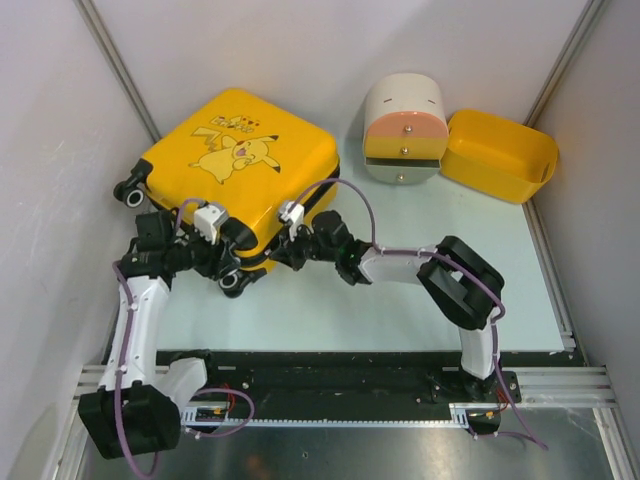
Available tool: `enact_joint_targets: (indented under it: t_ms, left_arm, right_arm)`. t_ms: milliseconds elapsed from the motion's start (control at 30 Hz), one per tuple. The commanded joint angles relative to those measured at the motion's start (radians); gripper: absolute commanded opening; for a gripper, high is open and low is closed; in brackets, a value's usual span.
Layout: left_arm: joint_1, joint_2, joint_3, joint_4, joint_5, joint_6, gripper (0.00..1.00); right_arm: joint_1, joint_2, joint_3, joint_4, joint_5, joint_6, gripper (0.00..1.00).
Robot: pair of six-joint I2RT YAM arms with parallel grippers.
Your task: Open, take out, and arrange the luggage
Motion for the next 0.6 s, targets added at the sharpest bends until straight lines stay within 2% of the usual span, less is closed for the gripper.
enact_joint_targets:
  t_ms: [0,133,200,233,267,333,467,567]
  left_arm:
    - [-0.134,0.001,-0.036,0.133,0.062,-0.145,0.0]
    - [-0.314,0.078,-0.027,0.293,-0.048,-0.373,0.0]
    - [-0.354,0.121,0.008,0.367,-0.105,-0.472,0.0]
    - [-0.375,0.156,0.019,0.396,-0.168,-0.597,0.0]
    - [-0.379,0.175,0.032,0.451,-0.176,-0.643,0.0]
    - [-0.386,0.192,0.029,0.516,-0.217,-0.781,0.0]
    - [-0.429,0.199,-0.018,0.735,-0.298,-0.973,0.0]
    - [-0.486,0.28,0.023,0.767,-0.366,-1.088,0.0]
  right_arm:
    - [-0.145,0.018,0.18,0.176,-0.017,-0.053,0.0]
    - [-0.178,0.015,0.189,0.173,-0.089,-0.07,0.0]
    - [-0.192,0.009,0.186,0.161,-0.108,-0.065,0.0]
    - [-0.196,0.003,0.18,0.149,-0.106,-0.05,0.0]
    - [-0.198,-0.006,0.164,0.15,-0.105,-0.039,0.0]
    - [-0.186,-0.056,0.083,0.155,-0.097,-0.003,0.0]
    - [-0.1,-0.175,-0.102,0.183,0.01,0.054,0.0]
    - [-0.058,-0.222,-0.179,0.209,0.126,0.066,0.0]
